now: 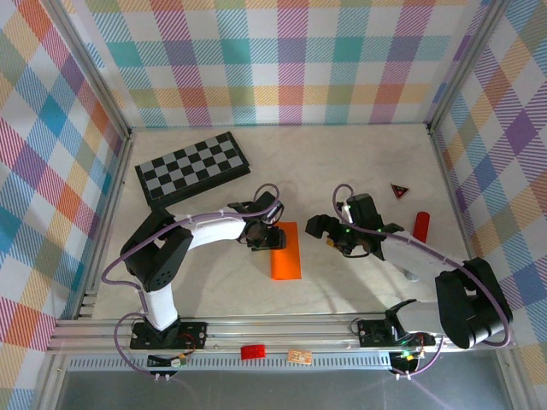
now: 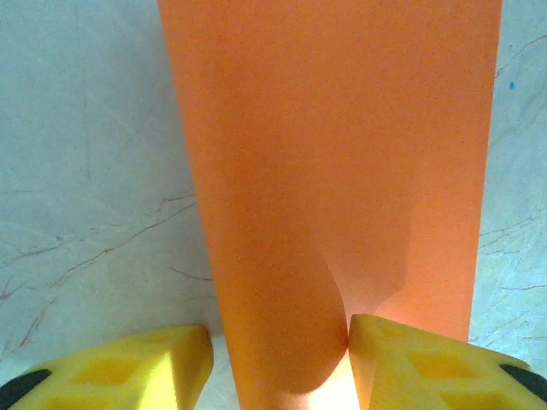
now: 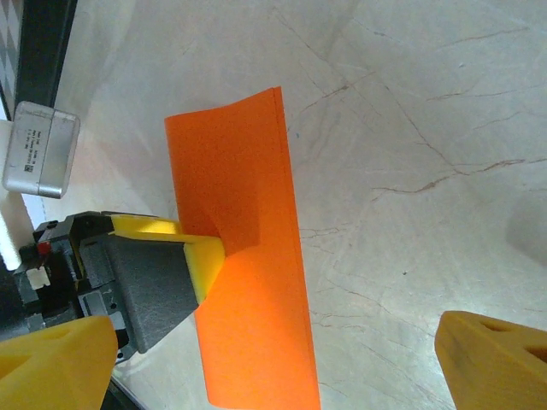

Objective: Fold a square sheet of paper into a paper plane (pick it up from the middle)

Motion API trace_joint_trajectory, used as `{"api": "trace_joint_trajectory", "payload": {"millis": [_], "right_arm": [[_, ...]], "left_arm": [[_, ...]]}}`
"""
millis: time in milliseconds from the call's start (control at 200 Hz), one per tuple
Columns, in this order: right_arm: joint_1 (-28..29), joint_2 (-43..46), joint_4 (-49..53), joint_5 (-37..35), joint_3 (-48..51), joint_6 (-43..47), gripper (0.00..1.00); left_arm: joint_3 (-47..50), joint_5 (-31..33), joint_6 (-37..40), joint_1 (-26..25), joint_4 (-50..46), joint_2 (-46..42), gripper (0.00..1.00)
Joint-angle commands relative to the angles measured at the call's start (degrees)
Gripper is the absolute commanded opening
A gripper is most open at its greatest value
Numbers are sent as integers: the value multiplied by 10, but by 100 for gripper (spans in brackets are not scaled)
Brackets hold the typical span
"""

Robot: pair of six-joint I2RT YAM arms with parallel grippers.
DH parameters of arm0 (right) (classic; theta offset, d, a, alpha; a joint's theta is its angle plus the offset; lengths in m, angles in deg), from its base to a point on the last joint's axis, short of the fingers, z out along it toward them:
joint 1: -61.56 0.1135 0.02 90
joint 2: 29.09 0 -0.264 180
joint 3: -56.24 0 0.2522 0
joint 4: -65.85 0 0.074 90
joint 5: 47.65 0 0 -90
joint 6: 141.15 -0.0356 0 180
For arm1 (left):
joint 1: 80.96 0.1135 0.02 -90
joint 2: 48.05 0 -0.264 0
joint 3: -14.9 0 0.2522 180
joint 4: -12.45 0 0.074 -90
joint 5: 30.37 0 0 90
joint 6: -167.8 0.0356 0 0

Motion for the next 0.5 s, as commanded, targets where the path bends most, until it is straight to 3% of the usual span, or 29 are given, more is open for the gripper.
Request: {"api": "trace_joint_trajectory", "payload": {"millis": [0, 495], "right_arm": [[-2, -7, -12, 4, -7, 2, 96], [-2, -35, -21, 14, -22, 4, 96]], "left_arm": [[21, 55, 17, 1, -20, 65, 52], [25, 57, 8, 0, -9, 80, 57]]}}
